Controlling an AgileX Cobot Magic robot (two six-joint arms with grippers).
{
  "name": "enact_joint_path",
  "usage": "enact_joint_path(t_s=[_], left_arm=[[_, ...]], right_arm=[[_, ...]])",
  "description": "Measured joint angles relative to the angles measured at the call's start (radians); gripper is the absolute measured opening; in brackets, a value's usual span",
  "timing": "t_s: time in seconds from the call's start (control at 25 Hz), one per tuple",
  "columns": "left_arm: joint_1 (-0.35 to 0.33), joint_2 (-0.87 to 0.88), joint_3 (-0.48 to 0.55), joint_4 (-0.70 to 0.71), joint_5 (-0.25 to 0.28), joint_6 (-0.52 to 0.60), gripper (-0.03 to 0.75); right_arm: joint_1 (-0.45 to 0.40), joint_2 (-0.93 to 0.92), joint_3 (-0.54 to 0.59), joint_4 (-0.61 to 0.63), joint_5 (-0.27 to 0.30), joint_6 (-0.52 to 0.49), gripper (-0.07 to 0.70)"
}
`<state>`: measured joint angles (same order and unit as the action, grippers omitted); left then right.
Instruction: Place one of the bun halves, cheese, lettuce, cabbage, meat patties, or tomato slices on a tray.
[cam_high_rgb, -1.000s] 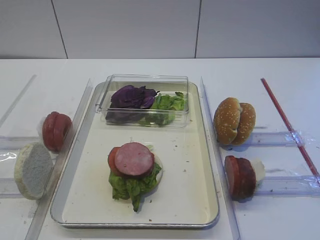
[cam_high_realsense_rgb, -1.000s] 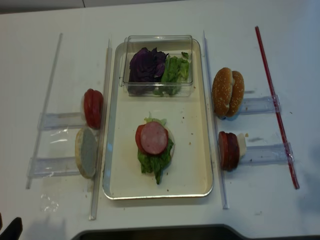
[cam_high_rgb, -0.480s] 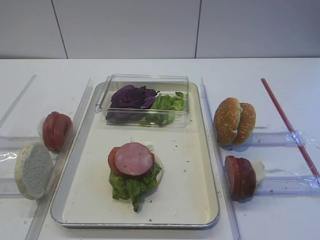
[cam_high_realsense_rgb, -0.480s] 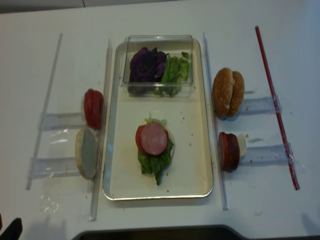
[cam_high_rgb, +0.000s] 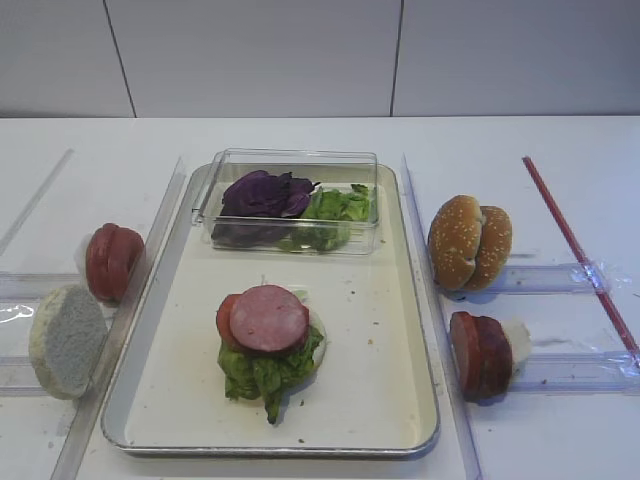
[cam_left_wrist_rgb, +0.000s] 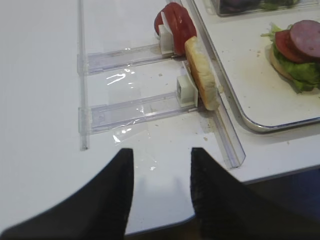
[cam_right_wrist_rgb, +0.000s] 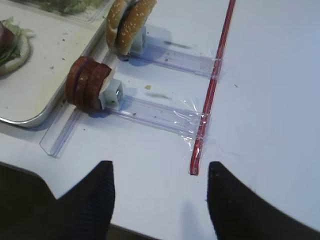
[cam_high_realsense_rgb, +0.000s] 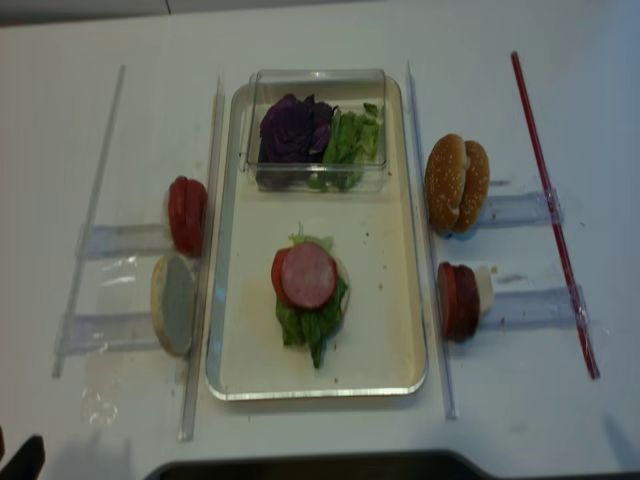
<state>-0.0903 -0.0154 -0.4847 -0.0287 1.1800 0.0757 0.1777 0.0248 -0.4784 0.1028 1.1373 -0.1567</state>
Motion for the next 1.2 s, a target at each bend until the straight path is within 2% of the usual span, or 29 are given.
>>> enact_joint_path(t_s=[1.08,1.2], left_arm=[[0.000,0.000,0.000,0.000,0.000,0.000,0.265],[0.000,0.000,0.000,0.000,0.000,0.000,0.265]], right_arm=[[0.000,-0.040,0.000,0.000,0.000,0.000,0.428],[-0.033,-0.040,0.000,0.000,0.000,0.000,0.428]])
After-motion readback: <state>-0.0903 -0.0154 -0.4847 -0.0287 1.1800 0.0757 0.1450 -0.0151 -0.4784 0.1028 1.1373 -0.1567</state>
